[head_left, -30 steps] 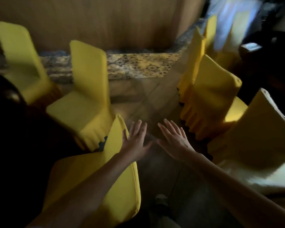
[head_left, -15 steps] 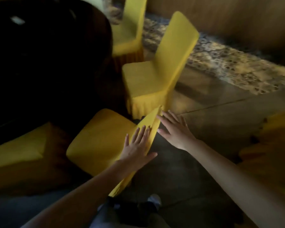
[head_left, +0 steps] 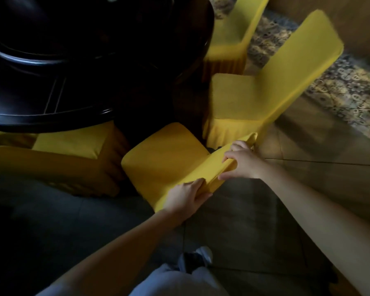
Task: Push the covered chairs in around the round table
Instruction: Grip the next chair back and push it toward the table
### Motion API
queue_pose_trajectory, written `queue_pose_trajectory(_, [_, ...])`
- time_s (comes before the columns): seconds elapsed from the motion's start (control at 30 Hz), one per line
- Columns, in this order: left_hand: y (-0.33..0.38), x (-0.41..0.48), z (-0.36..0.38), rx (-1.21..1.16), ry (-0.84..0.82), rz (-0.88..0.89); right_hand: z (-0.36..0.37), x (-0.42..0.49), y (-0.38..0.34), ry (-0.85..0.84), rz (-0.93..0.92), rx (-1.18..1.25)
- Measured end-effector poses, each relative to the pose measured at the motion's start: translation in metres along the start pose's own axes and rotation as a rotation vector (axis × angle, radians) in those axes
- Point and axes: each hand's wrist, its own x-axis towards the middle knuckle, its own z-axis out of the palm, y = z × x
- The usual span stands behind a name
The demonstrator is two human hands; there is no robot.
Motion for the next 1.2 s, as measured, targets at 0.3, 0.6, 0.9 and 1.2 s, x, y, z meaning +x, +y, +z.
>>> queue_pose_trajectory(0.3, [-0.013, -0.048, 0.008, 0.043, 0.016, -0.062, 0.032, -0.041, -0.016, 0.158, 0.092, -0.060])
queue_pose_trajectory(0.6, [-0.024, -0.059, 0.015, 0.115, 0.010, -0.026, 0.055, -0.074, -0.014, 0.175, 0.114, 0.062])
queue_pose_trajectory(0.9, [-0.028, -0.049, 0.006, 0.102, 0.046, -0.059, 0.048, -0.053, -0.002, 0.196, 0.066, -0.038])
queue_pose_trajectory(1.2, [-0.061, -0.020, -0.018, 0.108, 0.068, -0.256, -0.004, 0.002, 0.036, 0.115, -0.074, -0.016])
